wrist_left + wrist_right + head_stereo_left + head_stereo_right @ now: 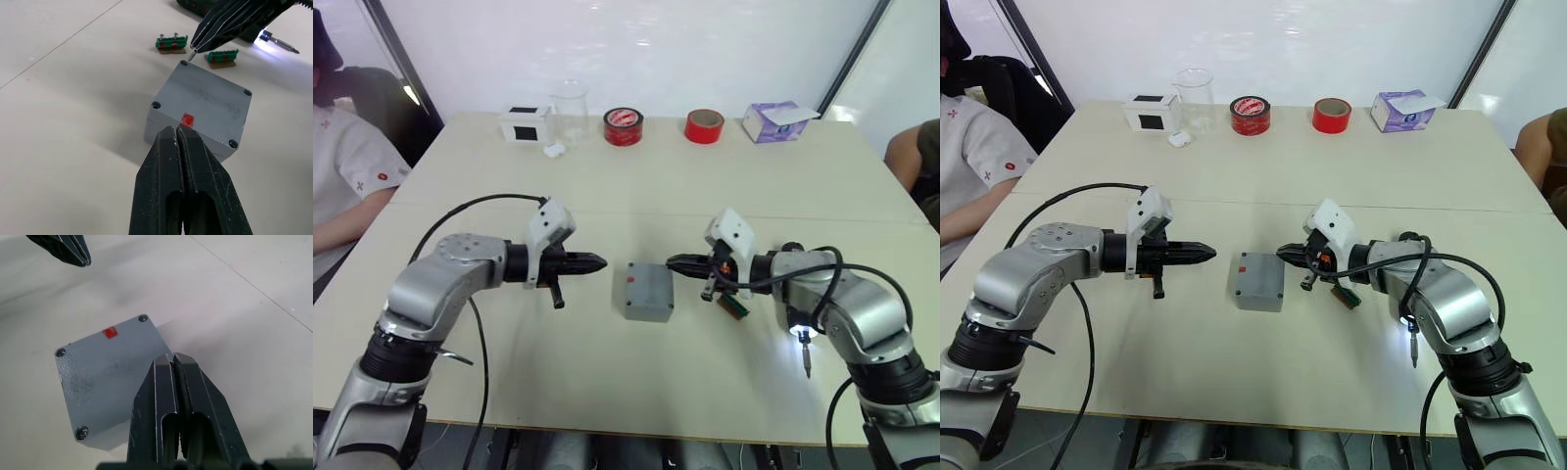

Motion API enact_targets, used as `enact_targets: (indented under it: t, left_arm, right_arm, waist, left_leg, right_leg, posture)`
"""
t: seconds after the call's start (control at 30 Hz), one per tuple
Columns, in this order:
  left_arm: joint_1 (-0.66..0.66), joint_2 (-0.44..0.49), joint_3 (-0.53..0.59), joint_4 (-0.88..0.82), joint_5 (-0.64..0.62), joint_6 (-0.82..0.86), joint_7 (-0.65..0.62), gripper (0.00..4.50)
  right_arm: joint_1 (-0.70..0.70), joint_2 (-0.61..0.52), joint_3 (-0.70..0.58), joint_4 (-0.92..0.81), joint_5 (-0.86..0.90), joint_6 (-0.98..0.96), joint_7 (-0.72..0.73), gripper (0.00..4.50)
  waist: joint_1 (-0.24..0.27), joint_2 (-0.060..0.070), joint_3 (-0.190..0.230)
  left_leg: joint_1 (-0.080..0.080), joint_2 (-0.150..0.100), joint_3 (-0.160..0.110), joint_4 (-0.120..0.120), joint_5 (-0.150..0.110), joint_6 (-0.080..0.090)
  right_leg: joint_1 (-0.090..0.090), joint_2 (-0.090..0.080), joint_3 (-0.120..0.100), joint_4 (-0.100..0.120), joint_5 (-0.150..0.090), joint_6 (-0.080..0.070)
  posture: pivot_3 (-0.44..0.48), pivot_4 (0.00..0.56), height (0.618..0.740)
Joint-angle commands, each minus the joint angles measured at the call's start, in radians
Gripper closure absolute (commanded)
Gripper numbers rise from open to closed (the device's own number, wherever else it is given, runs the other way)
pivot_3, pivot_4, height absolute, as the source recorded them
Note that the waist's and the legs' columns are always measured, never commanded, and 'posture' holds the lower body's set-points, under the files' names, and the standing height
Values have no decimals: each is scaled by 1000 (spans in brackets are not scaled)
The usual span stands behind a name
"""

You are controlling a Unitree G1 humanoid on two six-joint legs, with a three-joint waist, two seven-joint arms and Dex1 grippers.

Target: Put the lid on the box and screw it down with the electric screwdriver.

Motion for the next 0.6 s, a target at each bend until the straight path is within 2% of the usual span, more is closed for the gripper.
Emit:
enact_targets:
  t: [0.03, 0.6]
  left_arm:
    - [-5, 5, 9, -31, -11, -1, 2, 4500]
    - [-14, 0, 1, -30, -14, -2, 6, 4500]
  right_arm:
    - [-12, 9, 5, 4, -21, -30, 1, 4471]
    - [-1, 17, 2, 37, -47, -49, 5, 4471]
  waist:
    - [0, 0, 0]
    - [0, 0, 0]
  left_leg:
    - [0, 0, 0, 0, 0, 0]
    - [0, 0, 0, 0, 0, 0]
  right_leg:
    - [0, 0, 0, 0, 0, 0]
    - [0, 0, 0, 0, 0, 0]
  posture:
    - [0, 150, 740]
    - [0, 150, 740]
